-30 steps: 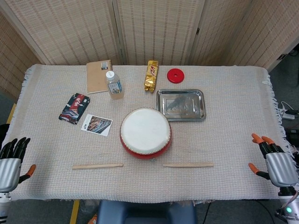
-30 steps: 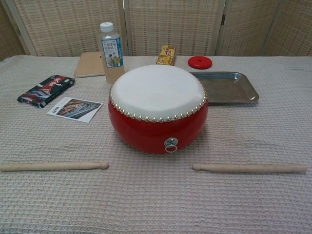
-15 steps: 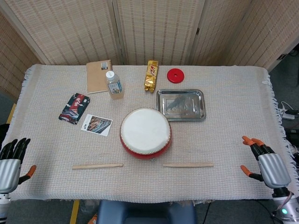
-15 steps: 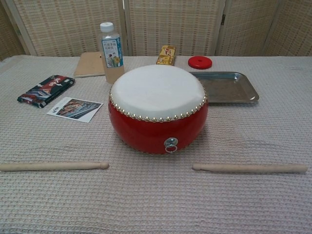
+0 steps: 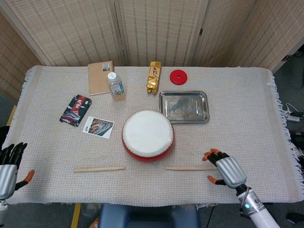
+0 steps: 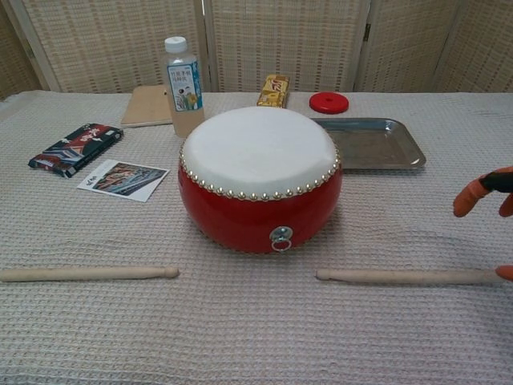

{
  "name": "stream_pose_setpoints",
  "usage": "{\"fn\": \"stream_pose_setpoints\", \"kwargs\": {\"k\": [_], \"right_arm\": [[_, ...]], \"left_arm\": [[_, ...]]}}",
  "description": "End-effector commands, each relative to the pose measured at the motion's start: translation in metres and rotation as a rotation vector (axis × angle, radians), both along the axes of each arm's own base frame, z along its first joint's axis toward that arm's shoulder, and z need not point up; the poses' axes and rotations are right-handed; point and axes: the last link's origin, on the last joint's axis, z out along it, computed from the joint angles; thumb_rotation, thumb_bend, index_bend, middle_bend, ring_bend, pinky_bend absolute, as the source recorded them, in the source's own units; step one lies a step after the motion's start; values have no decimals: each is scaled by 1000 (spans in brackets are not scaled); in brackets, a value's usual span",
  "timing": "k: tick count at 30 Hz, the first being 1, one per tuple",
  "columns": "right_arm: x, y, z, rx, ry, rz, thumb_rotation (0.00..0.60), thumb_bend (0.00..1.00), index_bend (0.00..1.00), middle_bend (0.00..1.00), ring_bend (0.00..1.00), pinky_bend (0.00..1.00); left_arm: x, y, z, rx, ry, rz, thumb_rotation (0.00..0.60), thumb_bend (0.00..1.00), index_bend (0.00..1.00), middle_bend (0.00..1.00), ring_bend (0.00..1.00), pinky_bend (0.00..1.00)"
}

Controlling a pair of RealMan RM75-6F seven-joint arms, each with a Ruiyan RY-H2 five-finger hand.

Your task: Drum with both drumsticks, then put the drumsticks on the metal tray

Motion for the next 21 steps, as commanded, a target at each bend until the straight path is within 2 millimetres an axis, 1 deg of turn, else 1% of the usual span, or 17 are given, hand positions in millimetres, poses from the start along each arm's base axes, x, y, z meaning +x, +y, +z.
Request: {"fn": "stream_pose_setpoints", "kwargs": {"k": [1,3,6,13,21], "right_arm": [[13,-13,-29,28,41,44,600,199,367,236,136,321],[16,-17,-42,33,53,53,600,212,376,236,135,321],[21,-22,-55,51,48,54,600,226,382,236,135,321],[22,-25,-65,57,60,46,600,229,384,236,135,321],[24,-28,-89,92,110,55,600,239,410,236,135,321]], "left_arm": [[-3,-2,-1,-3,-5,5,600,304,25,63,22,88],[-4,-3,-1,-2,-10,7,600,305,25,63,22,88],[-7,-4,0,0,-14,11,600,304,25,63,22,87],[-8,1,-6,-21,-22,-1,600,304,67,84,53,88],[-6,4,-13,-44,-39,-6,600,304,69,83,53,88]]}}
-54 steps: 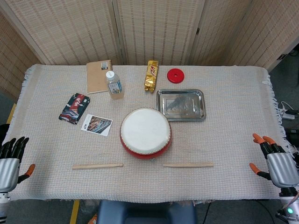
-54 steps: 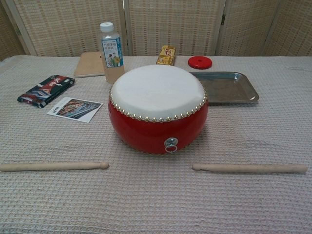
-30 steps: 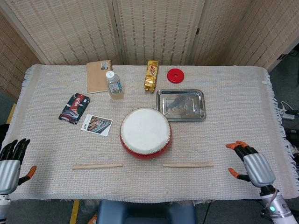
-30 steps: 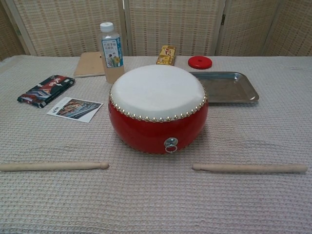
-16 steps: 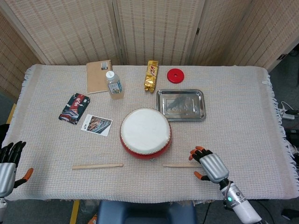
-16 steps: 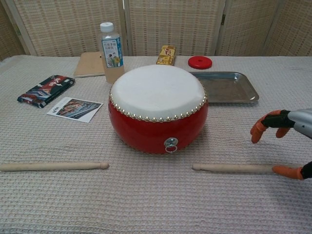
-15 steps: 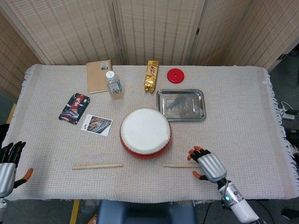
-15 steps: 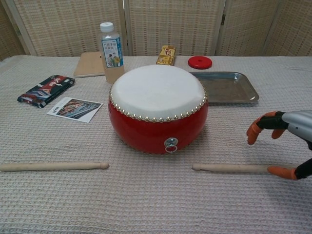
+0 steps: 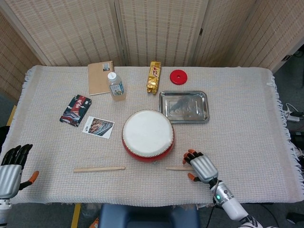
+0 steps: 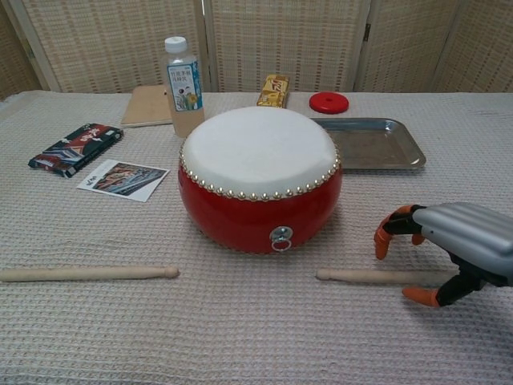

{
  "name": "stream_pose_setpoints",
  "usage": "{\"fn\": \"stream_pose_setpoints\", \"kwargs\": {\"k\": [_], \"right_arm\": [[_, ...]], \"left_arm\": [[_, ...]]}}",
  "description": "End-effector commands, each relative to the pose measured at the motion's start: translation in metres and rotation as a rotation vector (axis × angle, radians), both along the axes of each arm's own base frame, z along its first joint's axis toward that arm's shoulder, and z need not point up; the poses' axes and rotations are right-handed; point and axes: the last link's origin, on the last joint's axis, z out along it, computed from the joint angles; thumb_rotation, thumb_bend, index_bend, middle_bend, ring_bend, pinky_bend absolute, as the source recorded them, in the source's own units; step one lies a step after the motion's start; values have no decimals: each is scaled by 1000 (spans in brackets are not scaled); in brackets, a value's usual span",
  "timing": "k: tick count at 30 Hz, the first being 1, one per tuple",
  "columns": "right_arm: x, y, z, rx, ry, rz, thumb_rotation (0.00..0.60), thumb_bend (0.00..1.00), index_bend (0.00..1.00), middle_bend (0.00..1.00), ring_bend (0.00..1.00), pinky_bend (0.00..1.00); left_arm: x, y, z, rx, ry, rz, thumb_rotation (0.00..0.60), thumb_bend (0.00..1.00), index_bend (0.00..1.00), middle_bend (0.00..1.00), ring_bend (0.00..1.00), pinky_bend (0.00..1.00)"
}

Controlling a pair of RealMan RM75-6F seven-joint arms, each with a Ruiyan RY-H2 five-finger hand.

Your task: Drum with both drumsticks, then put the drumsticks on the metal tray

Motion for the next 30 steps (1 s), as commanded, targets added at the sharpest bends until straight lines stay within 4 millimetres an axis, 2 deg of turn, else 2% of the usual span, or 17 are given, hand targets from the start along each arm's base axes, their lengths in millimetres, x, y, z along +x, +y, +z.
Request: {"fn": "stream_pose_setpoints", "kwargs": {"k": [1,8,13,17,22,26,30], "right_arm": [[1,-2,-9,6,18,7,600,242,417,236,135,321],[3,-4,-19,2,27,9,600,301,459,236,135,321],[4,-5,-17,-14,11,8,600,382,543,236,135,321],[7,-6,-8,-36,-48,-8,600,397,586,236,138,321],[9,-15,27,-92,-351,-120,600,399,600,245,194,328],[-2,-28,58,-82,-665,-248,600,402,599,305,262,349],[-24,-39,79,63,-1003,-378,600,403,588,335,290,350]], "left_arm": [[-1,0,0,-2,-1,3,600,304,69,83,54,88],[-5,-2,-1,-2,-8,17,600,303,70,84,53,88],[-7,-4,-1,1,-13,22,600,304,71,83,53,88],[-7,-4,-1,-2,-14,19,600,303,71,83,53,88],[-6,-5,0,0,-12,15,600,303,71,83,53,88],[-4,-5,0,-1,-12,11,600,304,71,83,53,88],[0,-5,-1,-6,-11,1,600,305,72,84,53,88]]}}
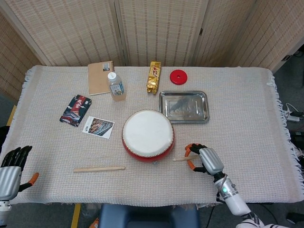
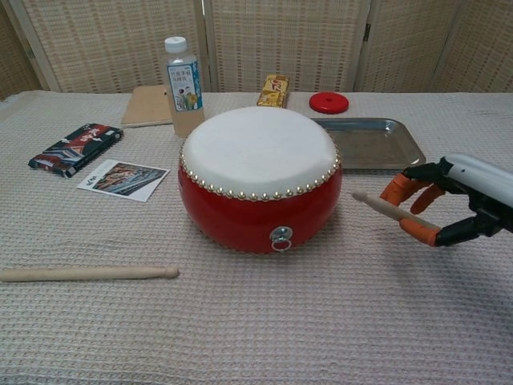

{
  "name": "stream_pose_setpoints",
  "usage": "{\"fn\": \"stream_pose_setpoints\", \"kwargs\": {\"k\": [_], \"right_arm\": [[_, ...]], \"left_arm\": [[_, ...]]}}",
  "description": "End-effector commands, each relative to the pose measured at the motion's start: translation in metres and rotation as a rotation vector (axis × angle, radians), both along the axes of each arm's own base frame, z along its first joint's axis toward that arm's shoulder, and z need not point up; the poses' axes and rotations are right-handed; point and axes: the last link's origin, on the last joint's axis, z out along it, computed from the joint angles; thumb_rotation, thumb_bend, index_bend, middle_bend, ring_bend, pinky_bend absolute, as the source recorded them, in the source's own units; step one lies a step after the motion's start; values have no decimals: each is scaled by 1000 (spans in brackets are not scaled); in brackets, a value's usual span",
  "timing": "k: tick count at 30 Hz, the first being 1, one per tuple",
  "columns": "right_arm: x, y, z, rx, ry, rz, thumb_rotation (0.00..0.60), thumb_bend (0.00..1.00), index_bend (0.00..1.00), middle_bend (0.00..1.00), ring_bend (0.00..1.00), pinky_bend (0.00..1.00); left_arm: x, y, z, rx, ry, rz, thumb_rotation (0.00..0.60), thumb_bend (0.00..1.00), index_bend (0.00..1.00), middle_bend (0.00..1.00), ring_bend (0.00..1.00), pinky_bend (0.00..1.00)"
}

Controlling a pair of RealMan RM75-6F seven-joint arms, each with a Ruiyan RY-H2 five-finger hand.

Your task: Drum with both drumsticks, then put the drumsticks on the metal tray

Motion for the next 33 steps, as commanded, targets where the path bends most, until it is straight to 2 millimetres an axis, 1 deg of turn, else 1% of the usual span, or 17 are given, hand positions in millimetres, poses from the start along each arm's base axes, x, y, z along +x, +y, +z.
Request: {"fn": "stream_pose_setpoints", "kwargs": {"k": [1,3,5,8,9,12,15,18,19,21,24,29,33], "right_arm": [[-30,-21,50,108,-563,-141,600,403,581,337,290,351],[-41,-28,51,160,-699,-165,600,403,558,340,290,357],[-52,-32,47,213,-791,-183,600,404,537,340,290,365],[-65,-37,40,266,-865,-203,600,404,507,340,298,367],[-71,-38,36,292,-865,-206,600,404,498,340,302,367],[-79,-43,31,336,-940,-231,600,404,463,340,303,367],[-86,-48,25,363,-958,-243,599,401,415,340,302,367],[-91,-51,22,373,-990,-245,548,383,379,340,298,367],[-93,-52,22,377,-998,-246,526,355,369,340,295,367],[-96,-53,20,384,-1017,-254,503,290,360,340,293,367],[-99,-53,17,393,-1018,-257,492,243,360,340,293,368],[-99,-50,9,404,-999,-250,491,241,427,350,312,392],[-95,-45,-4,431,-956,-237,491,241,471,376,332,411]], "left_arm": [[3,0,0,-3,2,-7,600,305,71,84,53,88],[6,0,0,-3,5,-13,600,304,71,84,53,88],[9,-1,0,-3,7,-18,600,303,71,83,53,88],[11,-2,1,-2,11,-21,600,303,71,83,53,88],[12,-3,1,-4,13,-19,600,303,71,84,53,88],[12,-4,2,-6,17,-14,600,303,71,83,53,88],[13,-5,2,-9,16,-13,600,303,71,84,53,88],[14,-6,5,-10,24,-15,600,303,71,84,53,88],[15,-6,5,-9,26,-16,600,303,71,84,53,88],[15,-7,7,-6,29,-19,600,303,71,84,53,87],[16,-9,8,-5,32,-19,600,303,71,83,53,87],[16,-11,9,-8,37,-15,600,305,71,84,53,88],[17,-12,9,-9,38,-16,600,304,71,84,53,88]]}}
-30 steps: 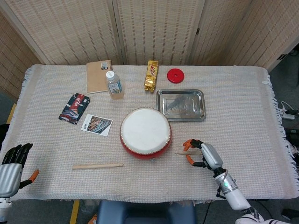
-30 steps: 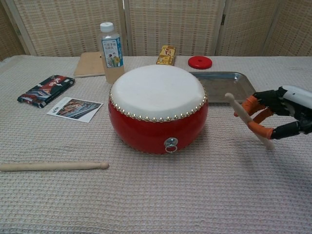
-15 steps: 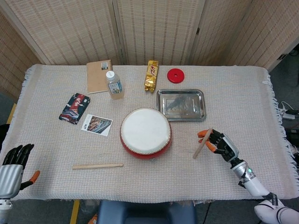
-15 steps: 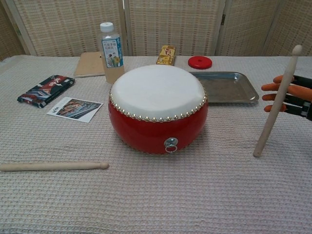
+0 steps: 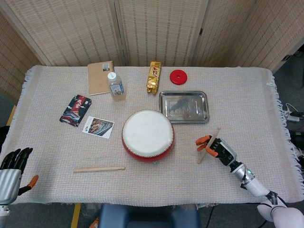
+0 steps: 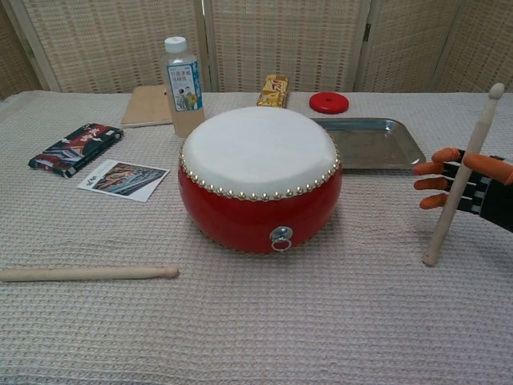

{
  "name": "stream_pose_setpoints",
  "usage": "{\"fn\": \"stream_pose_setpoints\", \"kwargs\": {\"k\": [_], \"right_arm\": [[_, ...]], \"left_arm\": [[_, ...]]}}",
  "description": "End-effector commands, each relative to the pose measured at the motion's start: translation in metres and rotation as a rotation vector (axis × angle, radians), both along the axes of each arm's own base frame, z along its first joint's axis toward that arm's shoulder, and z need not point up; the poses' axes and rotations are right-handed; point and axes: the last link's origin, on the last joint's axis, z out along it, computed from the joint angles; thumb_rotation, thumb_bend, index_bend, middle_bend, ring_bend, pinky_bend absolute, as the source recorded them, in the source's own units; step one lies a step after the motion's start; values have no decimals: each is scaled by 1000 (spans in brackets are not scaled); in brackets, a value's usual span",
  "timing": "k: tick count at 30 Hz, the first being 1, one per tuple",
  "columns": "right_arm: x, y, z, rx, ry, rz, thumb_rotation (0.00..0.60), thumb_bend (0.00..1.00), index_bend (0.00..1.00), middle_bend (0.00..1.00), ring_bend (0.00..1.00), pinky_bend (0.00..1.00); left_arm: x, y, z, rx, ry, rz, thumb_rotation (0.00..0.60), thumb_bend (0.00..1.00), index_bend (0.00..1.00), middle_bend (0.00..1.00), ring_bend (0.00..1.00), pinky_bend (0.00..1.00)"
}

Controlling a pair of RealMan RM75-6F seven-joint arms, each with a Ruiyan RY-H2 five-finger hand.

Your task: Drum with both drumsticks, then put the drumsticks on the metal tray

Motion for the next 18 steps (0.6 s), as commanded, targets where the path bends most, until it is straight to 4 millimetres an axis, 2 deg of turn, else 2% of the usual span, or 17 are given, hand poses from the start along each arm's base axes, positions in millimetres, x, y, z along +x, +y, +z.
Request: {"fn": "stream_pose_setpoints", "kwargs": {"k": [1,13,15,18], "right_arm": [[4,4,-11,20,29,27,491,241,487,384,338,416],[12,8,-33,46,76,42,492,183,618,483,431,479],[13,8,-35,48,81,46,491,156,652,516,463,507],[19,9,-41,49,95,67,493,105,763,604,547,581]], "left_arm": [[0,-1,0,-1,0,0,600,304,71,84,53,88],[-4,-3,0,-4,-12,11,600,303,71,84,53,88],[-4,-3,0,-5,-13,12,600,303,71,84,53,88],[-5,-3,-1,-11,-19,14,600,303,71,84,53,88]]}}
